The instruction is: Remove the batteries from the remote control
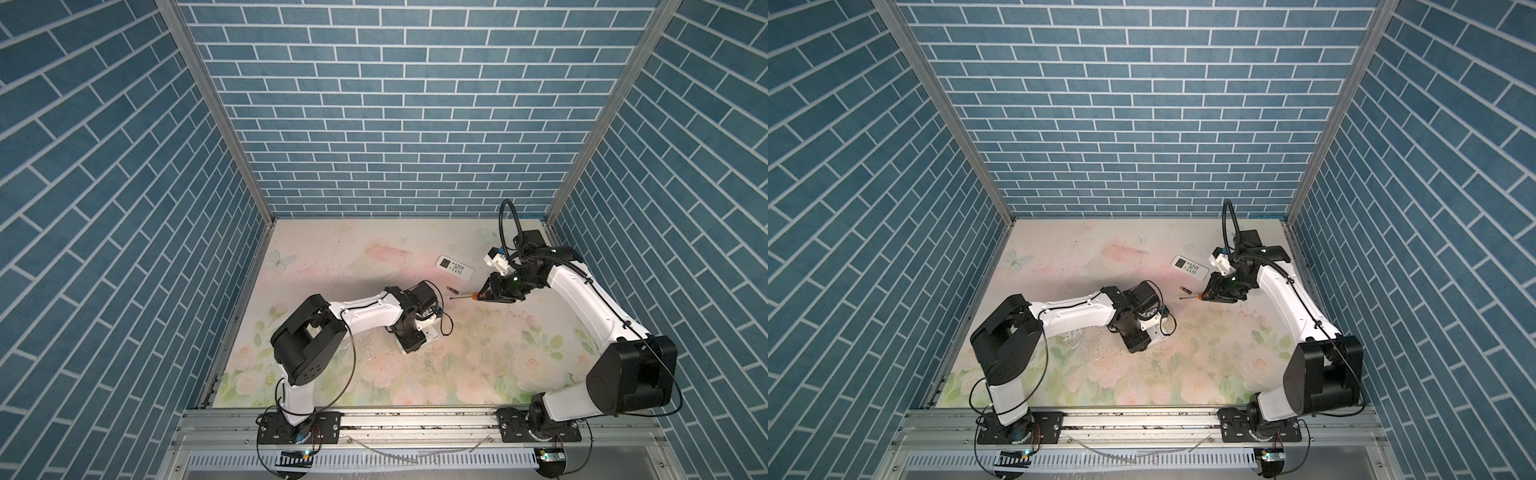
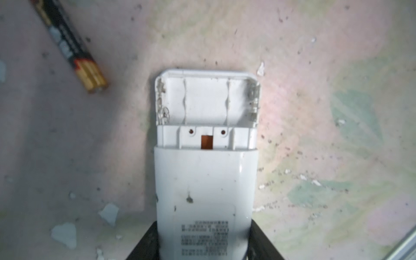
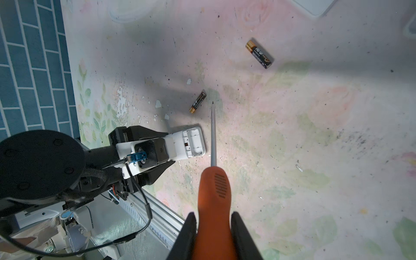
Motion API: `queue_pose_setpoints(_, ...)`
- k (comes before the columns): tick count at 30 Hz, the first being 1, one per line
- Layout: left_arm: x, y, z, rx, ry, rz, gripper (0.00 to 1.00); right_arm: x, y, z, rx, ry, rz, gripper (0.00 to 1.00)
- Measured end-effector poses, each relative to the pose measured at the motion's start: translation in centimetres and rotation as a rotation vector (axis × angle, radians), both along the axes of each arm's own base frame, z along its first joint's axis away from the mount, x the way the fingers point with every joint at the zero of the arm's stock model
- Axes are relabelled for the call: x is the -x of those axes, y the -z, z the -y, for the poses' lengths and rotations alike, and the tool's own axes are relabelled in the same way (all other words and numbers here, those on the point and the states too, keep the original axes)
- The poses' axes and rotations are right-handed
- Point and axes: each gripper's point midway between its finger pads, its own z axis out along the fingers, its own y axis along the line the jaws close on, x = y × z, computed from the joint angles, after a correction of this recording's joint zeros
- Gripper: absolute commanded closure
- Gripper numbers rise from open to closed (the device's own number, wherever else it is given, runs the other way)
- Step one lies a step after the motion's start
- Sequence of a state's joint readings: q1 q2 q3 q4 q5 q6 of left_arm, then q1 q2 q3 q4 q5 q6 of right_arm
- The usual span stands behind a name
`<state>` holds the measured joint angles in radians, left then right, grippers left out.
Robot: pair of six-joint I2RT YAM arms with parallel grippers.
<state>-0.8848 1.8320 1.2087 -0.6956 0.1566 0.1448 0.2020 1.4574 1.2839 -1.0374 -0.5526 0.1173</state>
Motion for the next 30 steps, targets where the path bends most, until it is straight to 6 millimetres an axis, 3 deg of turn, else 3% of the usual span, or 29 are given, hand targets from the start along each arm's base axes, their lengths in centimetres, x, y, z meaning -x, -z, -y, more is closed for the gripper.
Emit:
queue_pose_setpoints(6,0.0,-2.1,-0.8,0.005,-0.050,0.025,0.44,-0.7,-0.5,0.1,-0.011,0.022,0.035,1.00)
queue_pose_setpoints(14,-1.1,-2.3,-2.5,-0.032,-0.141,0.045,0.43,-1.1,-0.7,0.3,-0.016,0.029,0.055,1.00)
queue_pose_setpoints(25,-5.9,-2.8,-7.3,-0.026,-0.439,0.066,0.42,-1.8,-1.0,0.2,-0.029,0.048,0.073,1.00)
queue_pose_setpoints(30,-9.2,-2.7,-11.0,-0.013,-0.626,0.071,0.42,-2.0,-1.1,0.2,-0.033,0.055,0.080,1.00)
